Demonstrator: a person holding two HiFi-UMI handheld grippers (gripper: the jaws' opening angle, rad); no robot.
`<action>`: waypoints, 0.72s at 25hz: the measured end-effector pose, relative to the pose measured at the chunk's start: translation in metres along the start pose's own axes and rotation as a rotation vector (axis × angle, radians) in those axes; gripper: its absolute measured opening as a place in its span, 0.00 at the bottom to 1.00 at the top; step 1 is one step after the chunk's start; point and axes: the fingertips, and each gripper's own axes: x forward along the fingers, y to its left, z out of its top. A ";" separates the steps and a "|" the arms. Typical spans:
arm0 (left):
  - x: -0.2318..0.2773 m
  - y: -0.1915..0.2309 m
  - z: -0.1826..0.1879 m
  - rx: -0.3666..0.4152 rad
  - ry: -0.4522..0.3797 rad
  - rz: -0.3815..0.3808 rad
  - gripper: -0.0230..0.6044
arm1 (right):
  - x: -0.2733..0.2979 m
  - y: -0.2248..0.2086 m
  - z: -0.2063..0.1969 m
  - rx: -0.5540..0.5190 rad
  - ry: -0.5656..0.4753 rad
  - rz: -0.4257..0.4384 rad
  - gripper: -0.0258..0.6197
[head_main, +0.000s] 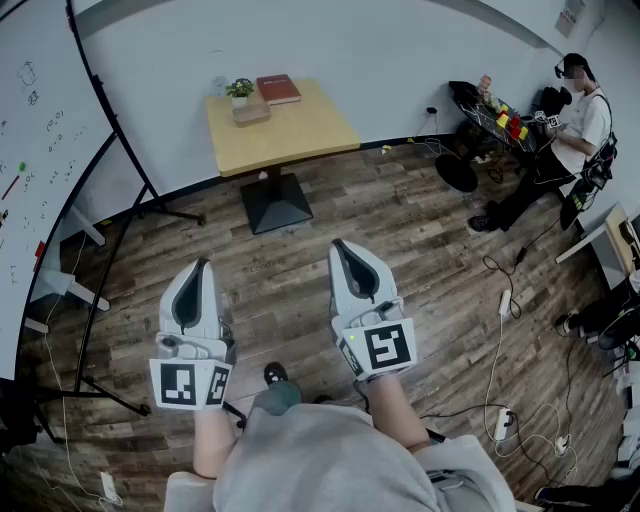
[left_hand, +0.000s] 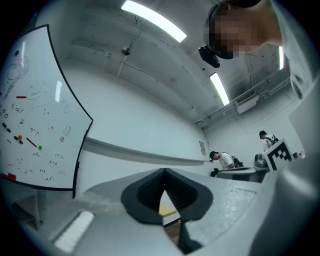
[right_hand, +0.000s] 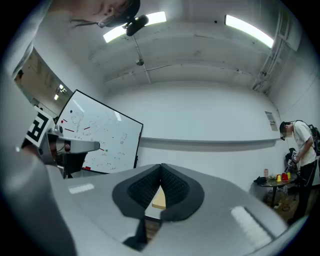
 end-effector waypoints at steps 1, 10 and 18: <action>-0.001 0.000 0.001 0.000 0.000 -0.001 0.04 | -0.001 0.001 0.001 0.001 0.000 0.000 0.04; 0.001 0.003 0.003 -0.006 -0.012 -0.014 0.04 | 0.004 0.004 0.003 -0.006 -0.002 -0.004 0.04; 0.021 0.021 0.000 -0.010 -0.020 -0.030 0.04 | 0.028 -0.001 0.003 0.011 -0.030 -0.040 0.04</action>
